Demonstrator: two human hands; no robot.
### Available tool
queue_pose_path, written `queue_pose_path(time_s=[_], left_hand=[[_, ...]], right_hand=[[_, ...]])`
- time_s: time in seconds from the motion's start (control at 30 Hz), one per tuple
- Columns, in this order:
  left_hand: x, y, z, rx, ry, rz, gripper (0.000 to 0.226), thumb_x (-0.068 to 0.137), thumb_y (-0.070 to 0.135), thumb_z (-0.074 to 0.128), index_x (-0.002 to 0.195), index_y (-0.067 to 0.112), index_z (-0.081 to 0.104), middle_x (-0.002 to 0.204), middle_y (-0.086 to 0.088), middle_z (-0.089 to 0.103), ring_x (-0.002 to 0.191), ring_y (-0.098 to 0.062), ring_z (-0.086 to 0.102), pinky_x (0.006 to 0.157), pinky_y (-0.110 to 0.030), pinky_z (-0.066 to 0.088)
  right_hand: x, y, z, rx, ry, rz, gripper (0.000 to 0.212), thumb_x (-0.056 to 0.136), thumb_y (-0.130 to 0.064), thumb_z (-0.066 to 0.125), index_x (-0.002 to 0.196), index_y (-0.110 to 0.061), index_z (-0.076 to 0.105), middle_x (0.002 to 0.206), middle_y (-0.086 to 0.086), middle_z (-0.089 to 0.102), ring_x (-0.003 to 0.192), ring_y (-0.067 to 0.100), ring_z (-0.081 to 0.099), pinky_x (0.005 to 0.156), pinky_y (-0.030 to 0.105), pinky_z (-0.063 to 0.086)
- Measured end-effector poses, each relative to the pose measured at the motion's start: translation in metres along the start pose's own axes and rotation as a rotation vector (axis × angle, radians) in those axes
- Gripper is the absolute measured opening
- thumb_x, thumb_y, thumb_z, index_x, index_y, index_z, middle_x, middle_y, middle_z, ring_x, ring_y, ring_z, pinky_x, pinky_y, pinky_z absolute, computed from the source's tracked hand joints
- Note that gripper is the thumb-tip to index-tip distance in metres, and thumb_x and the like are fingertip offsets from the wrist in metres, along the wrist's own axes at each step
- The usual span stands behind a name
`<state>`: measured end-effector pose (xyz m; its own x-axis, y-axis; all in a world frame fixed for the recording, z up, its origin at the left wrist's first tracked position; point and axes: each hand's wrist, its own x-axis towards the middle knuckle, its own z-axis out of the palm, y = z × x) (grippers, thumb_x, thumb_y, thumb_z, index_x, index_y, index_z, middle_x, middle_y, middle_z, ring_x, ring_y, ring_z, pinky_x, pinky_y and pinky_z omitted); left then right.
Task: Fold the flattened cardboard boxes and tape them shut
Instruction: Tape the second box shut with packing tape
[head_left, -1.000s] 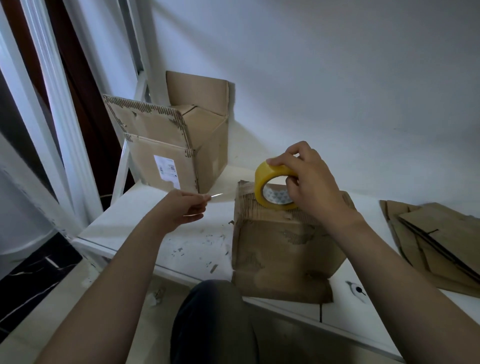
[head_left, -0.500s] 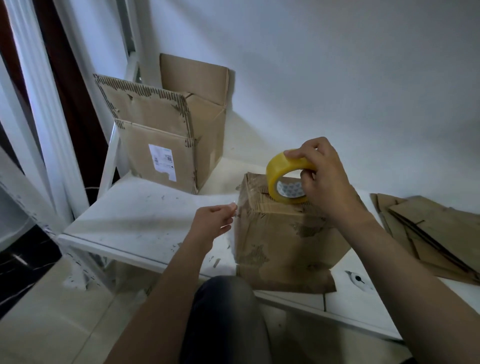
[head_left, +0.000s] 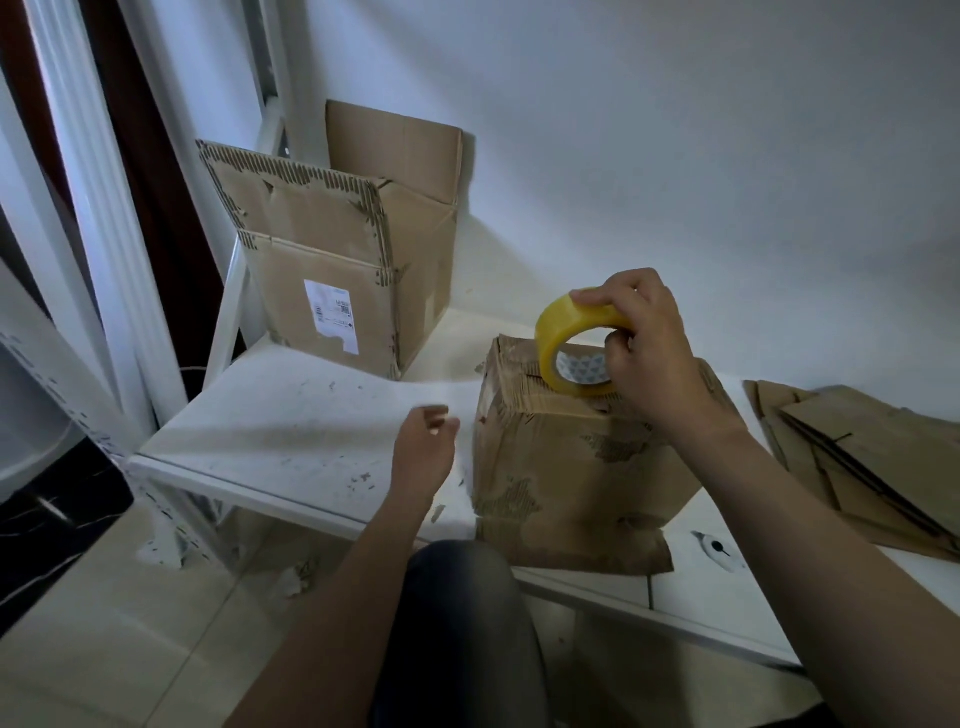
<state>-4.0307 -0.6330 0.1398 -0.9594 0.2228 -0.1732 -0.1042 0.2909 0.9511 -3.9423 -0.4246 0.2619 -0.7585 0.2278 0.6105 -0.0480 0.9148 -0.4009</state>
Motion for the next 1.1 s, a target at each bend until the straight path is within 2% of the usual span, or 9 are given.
queue_pose_path(time_s=[0.13,0.23,0.33,0.43,0.53,0.63,0.73,0.9,1.1], left_hand=[[-0.019,0.056,0.005,0.147,-0.021,0.422,0.050,0.105,0.036,0.046,0.151,0.019,0.037,0.158,0.002,0.036,0.144,-0.014,0.032,0.112,-0.030,0.027],[-0.026,0.076,0.020,0.404,-0.215,0.666,0.067,0.103,0.050,0.040,0.157,0.016,0.022,0.167,-0.001,0.015,0.154,-0.016,0.005,0.123,-0.046,0.016],[-0.022,0.074,0.029,0.642,-0.221,0.653,0.092,0.091,0.072,0.025,0.159,0.014,0.006,0.168,-0.005,0.006,0.155,-0.021,0.001,0.119,-0.059,0.023],[-0.021,0.075,0.027,0.819,-0.187,0.612,0.105,0.079,0.083,0.010,0.159,0.015,-0.002,0.169,-0.004,0.002,0.155,-0.020,-0.001,0.118,-0.060,0.025],[-0.026,0.082,0.026,0.940,-0.200,0.564,0.110,0.074,0.086,0.005,0.159,0.017,-0.006,0.169,-0.001,-0.004,0.155,-0.020,-0.004,0.120,-0.061,0.021],[-0.031,0.091,0.027,1.072,-0.225,0.540,0.111,0.072,0.086,0.002,0.159,0.018,-0.008,0.168,-0.001,-0.009,0.154,-0.019,-0.007,0.119,-0.062,0.020],[-0.033,0.098,0.027,1.149,-0.255,0.524,0.113,0.069,0.087,-0.004,0.160,0.018,-0.007,0.167,-0.001,-0.012,0.154,-0.018,-0.009,0.119,-0.061,0.020],[-0.028,0.097,0.027,1.217,-0.252,0.552,0.113,0.073,0.087,0.000,0.159,0.015,-0.006,0.167,-0.002,-0.015,0.154,-0.017,-0.011,0.120,-0.059,0.020],[-0.002,0.106,0.023,1.308,-0.316,0.608,0.117,0.068,0.088,0.007,0.159,0.016,-0.010,0.166,0.002,-0.019,0.153,-0.014,-0.013,0.120,-0.059,0.019]], right_hand=[[-0.001,0.003,-0.006,0.048,-0.095,0.006,0.068,0.082,0.012,0.046,0.128,-0.037,0.059,0.129,-0.004,0.045,0.118,0.022,0.047,0.089,0.033,0.046],[-0.001,0.004,-0.014,0.039,-0.169,-0.034,0.073,0.083,0.013,0.049,0.136,-0.037,0.053,0.136,-0.002,0.044,0.120,0.017,0.046,0.084,0.019,0.043],[-0.004,0.008,-0.021,0.055,-0.186,-0.075,0.072,0.089,0.007,0.052,0.145,-0.037,0.043,0.142,-0.004,0.042,0.122,0.014,0.046,0.091,0.022,0.048],[-0.010,0.012,-0.022,0.243,-0.187,0.092,0.066,0.097,-0.013,0.060,0.144,-0.049,0.031,0.136,-0.015,0.042,0.108,0.003,0.056,0.081,0.011,0.051],[-0.011,0.017,-0.020,0.320,-0.179,0.106,0.058,0.096,-0.014,0.063,0.141,-0.040,0.039,0.126,-0.015,0.048,0.104,0.005,0.058,0.080,0.019,0.056],[-0.003,0.027,-0.028,0.290,-0.205,0.024,0.057,0.092,-0.005,0.064,0.140,-0.031,0.049,0.125,-0.024,0.049,0.107,0.007,0.052,0.083,0.010,0.045],[0.008,0.039,-0.041,0.173,-0.268,-0.054,0.060,0.090,-0.007,0.061,0.141,-0.036,0.050,0.128,-0.007,0.054,0.111,0.013,0.052,0.093,0.030,0.049],[0.013,0.067,-0.068,0.018,-0.281,-0.126,0.061,0.084,-0.019,0.051,0.141,-0.042,0.050,0.106,-0.007,0.049,0.090,0.019,0.052,0.075,0.044,0.049],[0.013,0.082,-0.073,0.136,-0.310,-0.075,0.061,0.092,-0.020,0.067,0.144,-0.044,0.047,0.109,-0.009,0.054,0.096,0.010,0.050,0.079,0.029,0.045]])
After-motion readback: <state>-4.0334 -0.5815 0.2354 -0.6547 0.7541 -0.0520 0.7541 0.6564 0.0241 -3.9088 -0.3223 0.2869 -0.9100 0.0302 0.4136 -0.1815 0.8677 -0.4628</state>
